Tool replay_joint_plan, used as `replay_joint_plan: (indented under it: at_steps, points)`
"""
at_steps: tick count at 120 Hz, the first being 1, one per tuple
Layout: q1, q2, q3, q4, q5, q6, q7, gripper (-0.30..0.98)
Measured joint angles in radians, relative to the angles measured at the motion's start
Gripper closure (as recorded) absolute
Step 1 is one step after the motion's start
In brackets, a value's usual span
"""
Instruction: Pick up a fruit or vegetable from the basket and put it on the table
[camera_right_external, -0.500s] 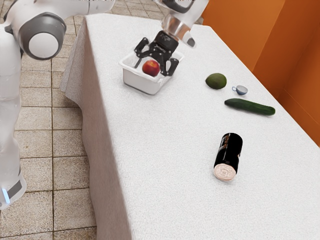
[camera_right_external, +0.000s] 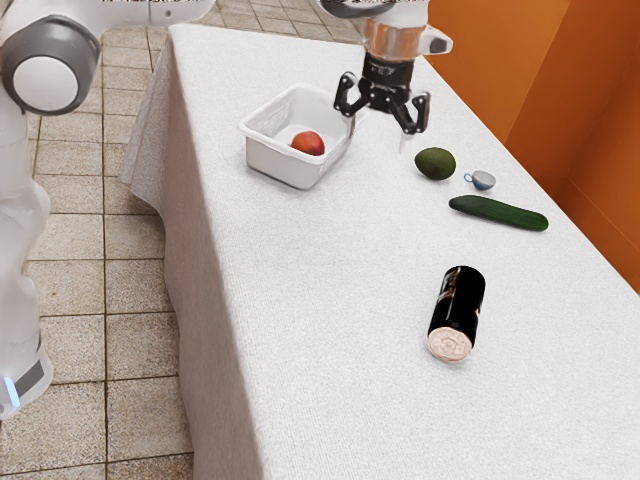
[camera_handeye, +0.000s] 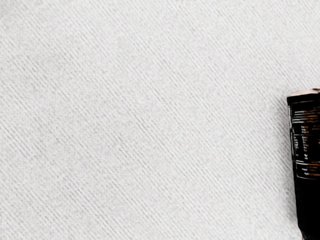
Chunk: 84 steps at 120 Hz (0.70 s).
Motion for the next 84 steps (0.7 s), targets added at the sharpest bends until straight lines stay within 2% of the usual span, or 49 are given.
replay_joint_plan:
  at_steps: [5,11,21,36,57,84]
  points:
    - [-0.001,0.007,0.002,0.0,0.005,0.009,0.084,0.0]
    - [0.043,0.077,-0.008,0.049,0.003,0.022,0.195,0.0]
    - [0.218,0.266,-0.022,0.222,-0.037,0.072,0.387,0.0]
    - [0.418,0.324,-0.023,0.231,-0.118,0.141,0.656,0.0]
    - [0.536,0.365,-0.008,0.197,-0.152,0.191,0.997,0.0]
    - [0.588,0.365,-0.008,0.129,-0.16,0.222,1.393,0.0]
